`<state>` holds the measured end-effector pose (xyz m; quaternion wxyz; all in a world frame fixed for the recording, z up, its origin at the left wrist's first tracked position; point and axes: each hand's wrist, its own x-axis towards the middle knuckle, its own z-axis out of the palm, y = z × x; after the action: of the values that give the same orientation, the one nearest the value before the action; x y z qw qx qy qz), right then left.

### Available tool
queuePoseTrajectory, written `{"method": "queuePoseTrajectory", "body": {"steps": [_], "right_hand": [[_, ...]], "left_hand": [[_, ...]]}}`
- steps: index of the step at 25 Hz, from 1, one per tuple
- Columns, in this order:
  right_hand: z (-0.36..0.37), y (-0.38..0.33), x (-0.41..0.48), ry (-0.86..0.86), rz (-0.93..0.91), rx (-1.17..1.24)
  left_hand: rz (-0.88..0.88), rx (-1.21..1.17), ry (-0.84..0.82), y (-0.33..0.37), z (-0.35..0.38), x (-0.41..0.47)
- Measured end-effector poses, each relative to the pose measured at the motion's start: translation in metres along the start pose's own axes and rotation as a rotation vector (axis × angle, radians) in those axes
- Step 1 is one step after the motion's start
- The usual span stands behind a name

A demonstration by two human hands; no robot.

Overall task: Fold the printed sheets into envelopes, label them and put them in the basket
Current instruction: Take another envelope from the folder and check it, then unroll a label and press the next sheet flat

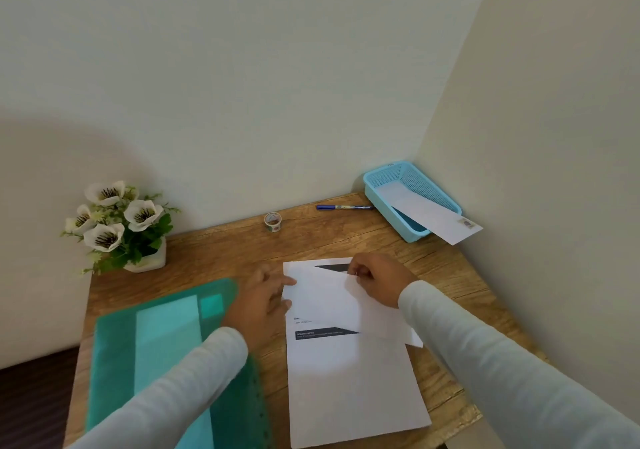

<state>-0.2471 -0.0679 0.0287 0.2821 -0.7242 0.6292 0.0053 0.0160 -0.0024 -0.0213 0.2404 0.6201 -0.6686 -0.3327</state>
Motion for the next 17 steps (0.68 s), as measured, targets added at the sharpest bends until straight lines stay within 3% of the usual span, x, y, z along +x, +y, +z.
{"method": "queuePoseTrajectory", "body": {"steps": [3,6,11,17], "right_hand": [[-0.01,-0.005,0.003,0.024,-0.112,0.132],[-0.009,-0.015,0.009,0.099,-0.174,0.163],[0.009,-0.015,0.015,0.235,-0.107,0.019],[0.044,0.008,0.003,0.188,-0.031,-0.204]], "left_hand": [[-0.082,-0.233,0.084,0.009,-0.016,0.012],[-0.148,-0.285,0.164,0.007,-0.029,0.016],[-0.275,-0.118,0.213,-0.017,-0.04,0.004],[-0.275,0.431,0.232,-0.032,-0.03,-0.005]]}}
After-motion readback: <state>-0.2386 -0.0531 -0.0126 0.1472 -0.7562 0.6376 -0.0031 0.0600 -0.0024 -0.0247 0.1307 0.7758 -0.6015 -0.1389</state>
